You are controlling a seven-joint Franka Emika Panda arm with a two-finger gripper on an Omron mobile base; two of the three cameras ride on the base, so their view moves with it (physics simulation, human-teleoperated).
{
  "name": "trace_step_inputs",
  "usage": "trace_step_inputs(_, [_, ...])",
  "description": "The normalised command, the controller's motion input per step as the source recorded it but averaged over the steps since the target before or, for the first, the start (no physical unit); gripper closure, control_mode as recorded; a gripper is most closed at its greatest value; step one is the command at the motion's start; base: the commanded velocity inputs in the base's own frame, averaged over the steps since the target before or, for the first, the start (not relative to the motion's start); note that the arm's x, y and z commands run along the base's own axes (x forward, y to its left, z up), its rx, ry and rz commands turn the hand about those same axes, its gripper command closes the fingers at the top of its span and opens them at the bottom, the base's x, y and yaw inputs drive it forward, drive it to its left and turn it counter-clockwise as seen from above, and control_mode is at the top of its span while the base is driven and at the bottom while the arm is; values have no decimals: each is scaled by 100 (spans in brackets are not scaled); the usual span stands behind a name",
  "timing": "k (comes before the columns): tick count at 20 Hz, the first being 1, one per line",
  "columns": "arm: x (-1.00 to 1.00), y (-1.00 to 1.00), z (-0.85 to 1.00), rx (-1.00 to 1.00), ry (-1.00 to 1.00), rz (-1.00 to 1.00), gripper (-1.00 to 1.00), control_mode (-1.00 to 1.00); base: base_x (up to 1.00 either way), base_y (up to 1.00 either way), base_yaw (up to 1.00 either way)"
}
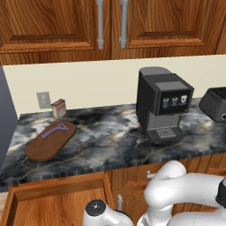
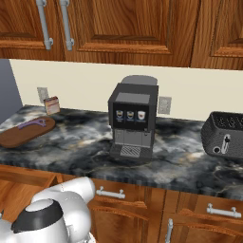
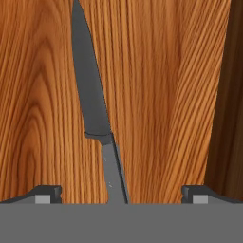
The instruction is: Open the drawer on the left and place the cutting tools on the cutting board.
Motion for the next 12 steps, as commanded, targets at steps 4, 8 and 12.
trace_step_inputs(4, [0,0,0,0,0,0,-100,-100,0,0,0])
trace_step_inputs(8, [0,0,0,0,0,0,-100,-100,0,0,0])
trace_step_inputs(12, [0,0,0,0,0,0,-100,-100,0,0,0])
